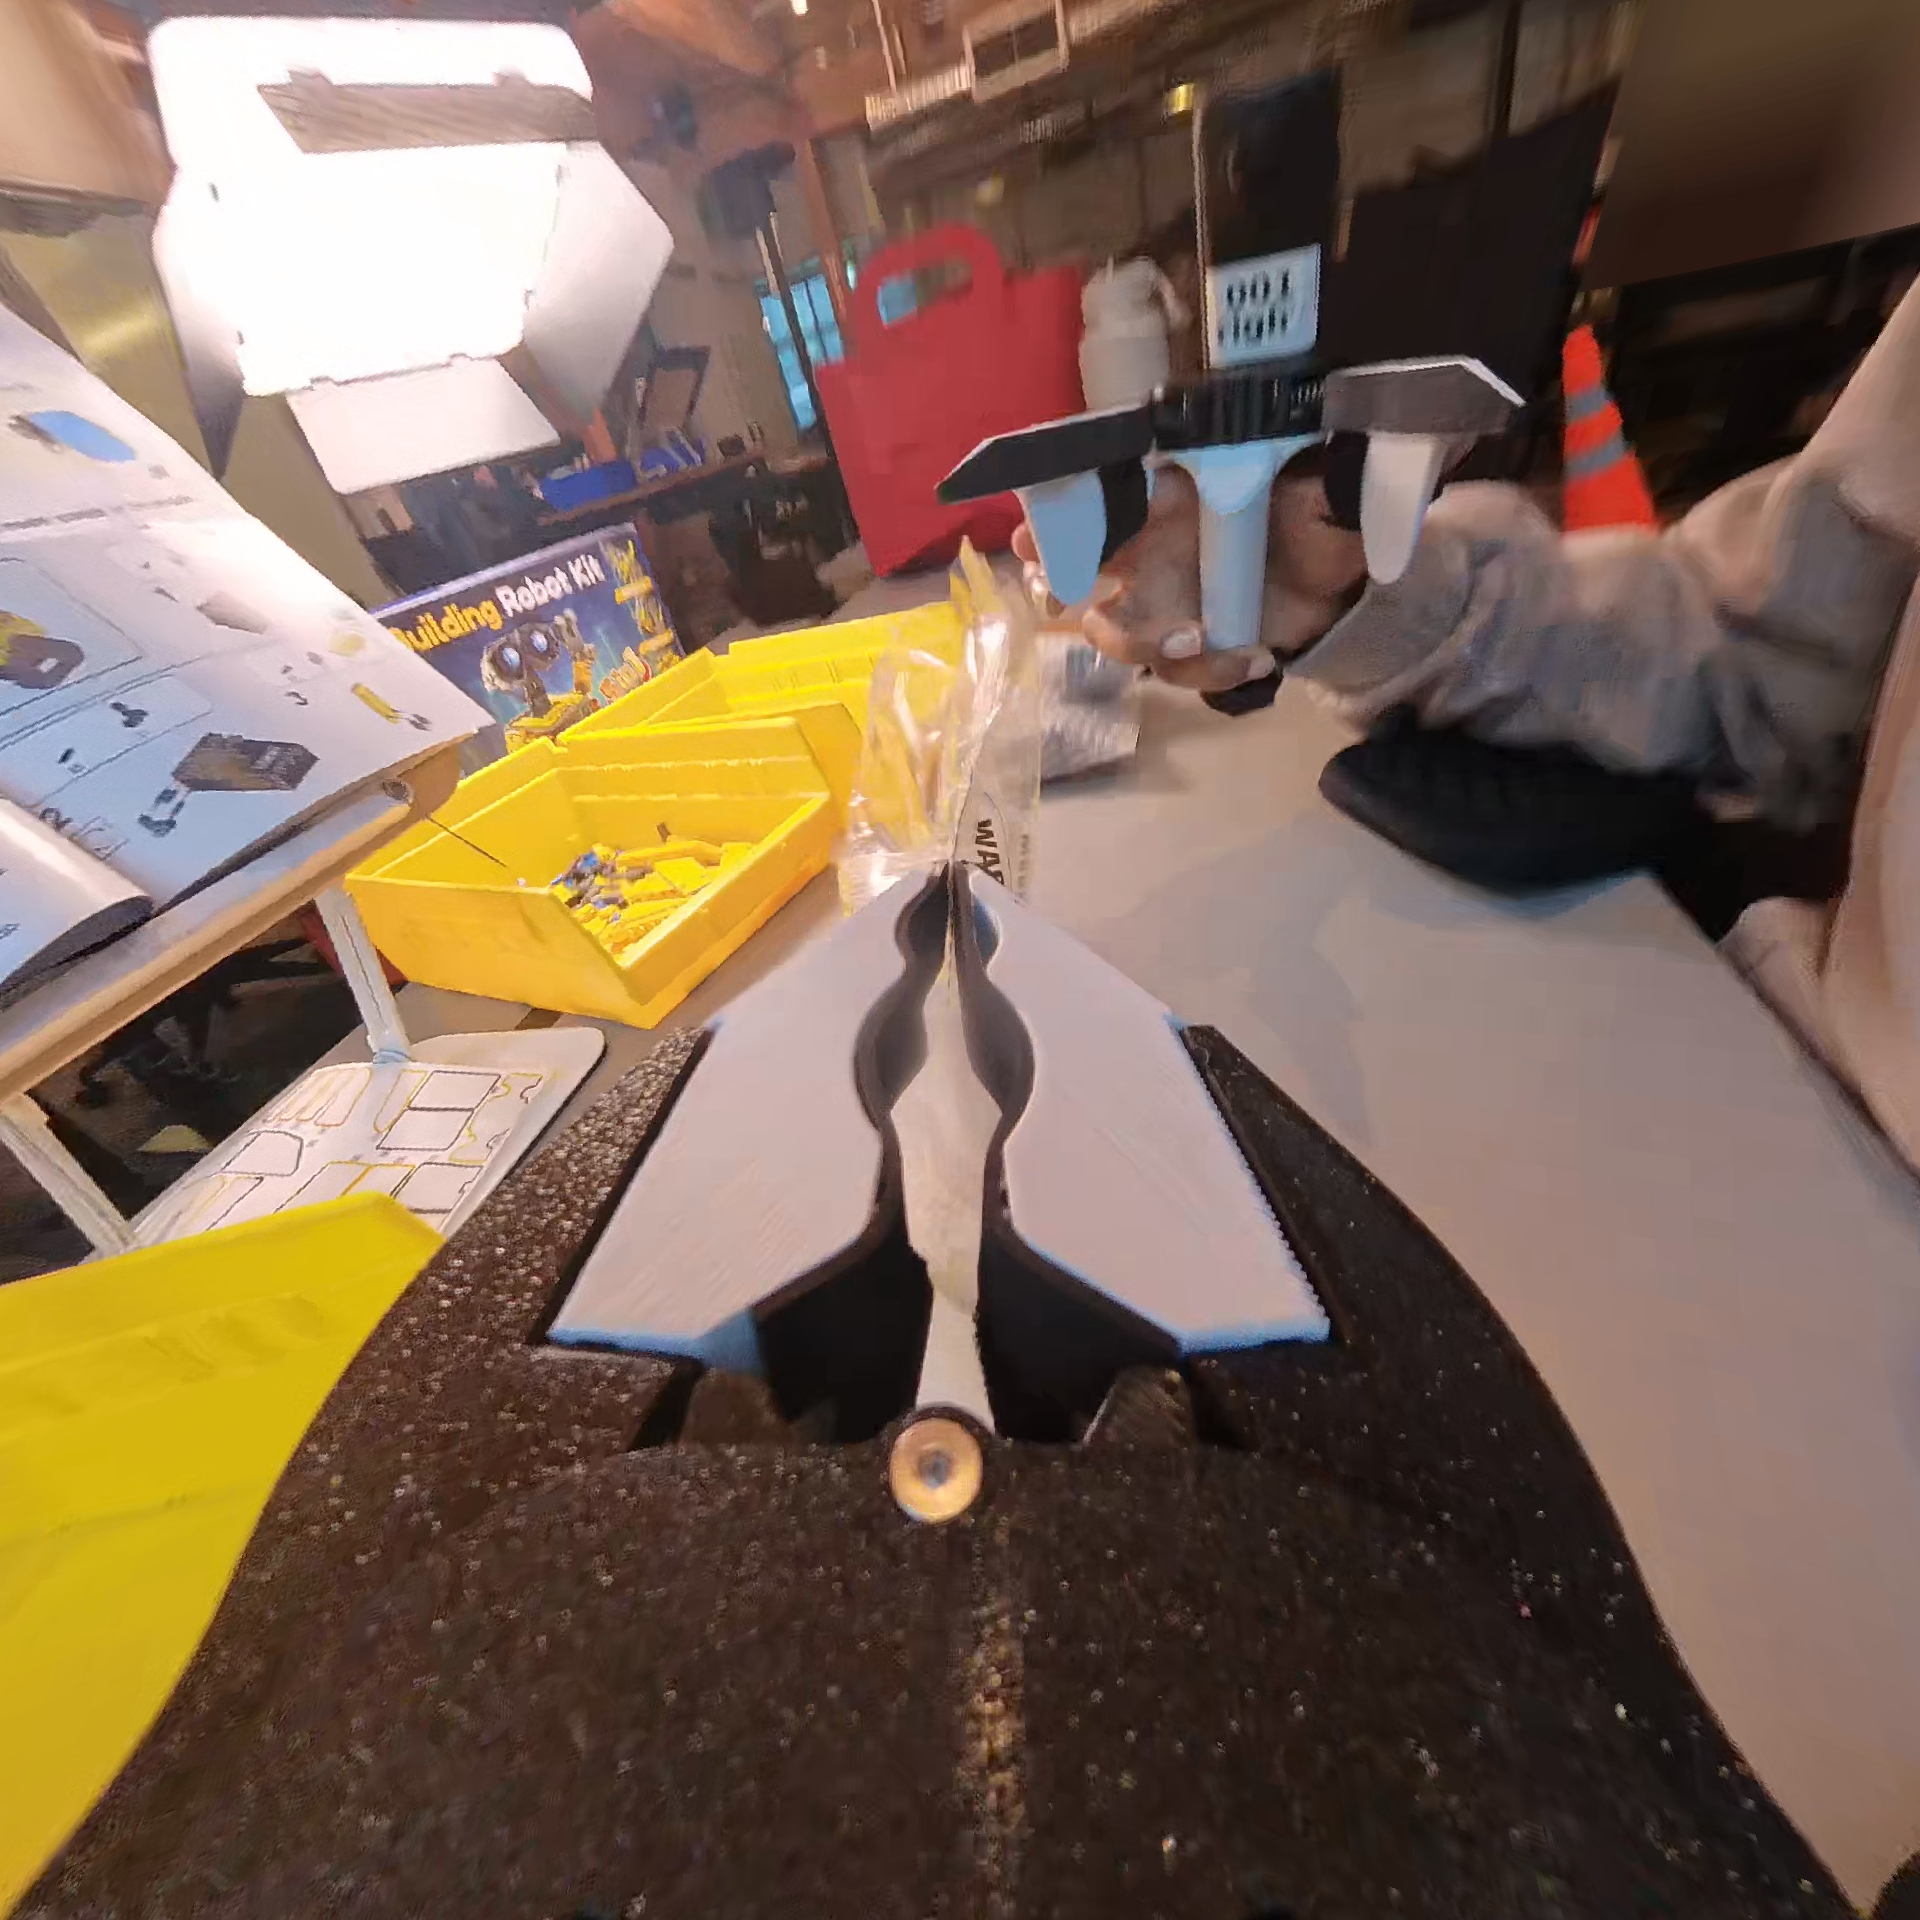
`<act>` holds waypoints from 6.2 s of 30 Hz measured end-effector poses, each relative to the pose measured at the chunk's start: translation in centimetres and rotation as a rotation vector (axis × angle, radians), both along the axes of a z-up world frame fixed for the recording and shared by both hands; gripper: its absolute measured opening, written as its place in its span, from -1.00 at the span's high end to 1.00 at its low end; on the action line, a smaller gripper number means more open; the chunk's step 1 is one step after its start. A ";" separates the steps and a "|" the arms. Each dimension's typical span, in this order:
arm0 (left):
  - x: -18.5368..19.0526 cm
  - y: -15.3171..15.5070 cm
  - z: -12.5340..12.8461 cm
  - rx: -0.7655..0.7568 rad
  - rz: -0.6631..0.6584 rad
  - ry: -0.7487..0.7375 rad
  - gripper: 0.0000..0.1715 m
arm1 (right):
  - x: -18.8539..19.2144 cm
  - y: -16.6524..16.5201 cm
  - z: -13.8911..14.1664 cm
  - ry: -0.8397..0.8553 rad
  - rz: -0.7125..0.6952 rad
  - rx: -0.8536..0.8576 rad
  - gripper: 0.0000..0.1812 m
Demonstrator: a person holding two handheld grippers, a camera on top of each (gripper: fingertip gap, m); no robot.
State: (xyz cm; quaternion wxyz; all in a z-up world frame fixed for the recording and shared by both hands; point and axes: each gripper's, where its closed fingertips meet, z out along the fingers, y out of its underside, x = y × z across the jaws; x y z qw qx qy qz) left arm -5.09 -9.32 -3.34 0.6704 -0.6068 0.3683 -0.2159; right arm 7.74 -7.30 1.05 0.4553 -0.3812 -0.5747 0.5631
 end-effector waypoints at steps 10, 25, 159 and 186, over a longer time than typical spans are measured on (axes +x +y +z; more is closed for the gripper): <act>-2.0 -1.2 4.0 0.058 -0.080 -0.351 1.00 | -1.0 3.0 -3.0 0.034 -0.094 0.038 0.32; -1.8 -0.2 2.6 -0.022 -0.136 -0.511 1.00 | -3.5 1.5 -6.0 -0.007 -0.006 -0.062 0.97; -15.1 9.5 13.7 -0.302 0.879 -0.085 0.97 | -4.4 -0.8 -7.6 0.042 -0.317 0.491 1.00; -11.2 10.1 17.6 -0.069 0.957 0.181 0.94 | -6.2 3.0 -8.0 -0.086 -0.361 0.191 1.00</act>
